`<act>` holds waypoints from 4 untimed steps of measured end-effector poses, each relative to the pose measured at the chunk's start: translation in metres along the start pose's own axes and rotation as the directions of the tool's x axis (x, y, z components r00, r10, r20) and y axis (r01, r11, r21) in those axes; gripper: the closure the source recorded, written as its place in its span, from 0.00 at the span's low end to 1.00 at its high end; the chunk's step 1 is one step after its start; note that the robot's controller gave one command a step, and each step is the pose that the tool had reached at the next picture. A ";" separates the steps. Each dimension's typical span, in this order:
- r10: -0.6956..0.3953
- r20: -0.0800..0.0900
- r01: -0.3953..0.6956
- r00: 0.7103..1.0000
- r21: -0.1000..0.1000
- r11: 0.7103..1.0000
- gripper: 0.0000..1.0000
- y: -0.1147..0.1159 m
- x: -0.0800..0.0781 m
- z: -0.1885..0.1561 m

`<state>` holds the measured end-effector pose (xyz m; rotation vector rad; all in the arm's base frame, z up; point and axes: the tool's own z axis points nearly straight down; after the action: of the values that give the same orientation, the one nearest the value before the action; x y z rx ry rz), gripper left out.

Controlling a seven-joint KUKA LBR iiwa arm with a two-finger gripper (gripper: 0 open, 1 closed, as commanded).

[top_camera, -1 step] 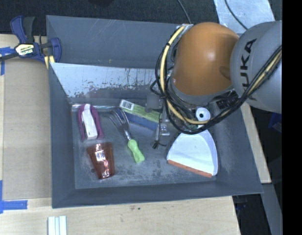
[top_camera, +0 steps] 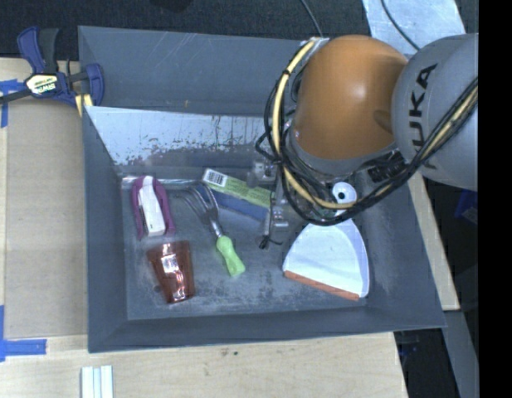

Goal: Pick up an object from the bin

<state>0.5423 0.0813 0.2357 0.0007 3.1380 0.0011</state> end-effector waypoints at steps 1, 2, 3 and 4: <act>-0.049 0.006 0.049 0.999 0.000 0.999 0.00 -0.026 -0.049 0.125; -0.179 0.010 0.179 0.984 0.000 0.984 0.00 -0.027 -0.058 0.082; -0.027 0.027 0.027 0.999 -0.004 1.000 0.00 -0.025 -0.048 0.133; -0.107 0.046 0.107 0.993 0.002 0.994 0.00 -0.030 -0.072 0.158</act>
Offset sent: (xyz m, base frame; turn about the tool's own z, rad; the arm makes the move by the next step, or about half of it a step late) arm 0.0593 -0.0264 -0.0757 -0.1890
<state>0.6151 0.0516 0.0783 -0.1654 3.0873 0.0023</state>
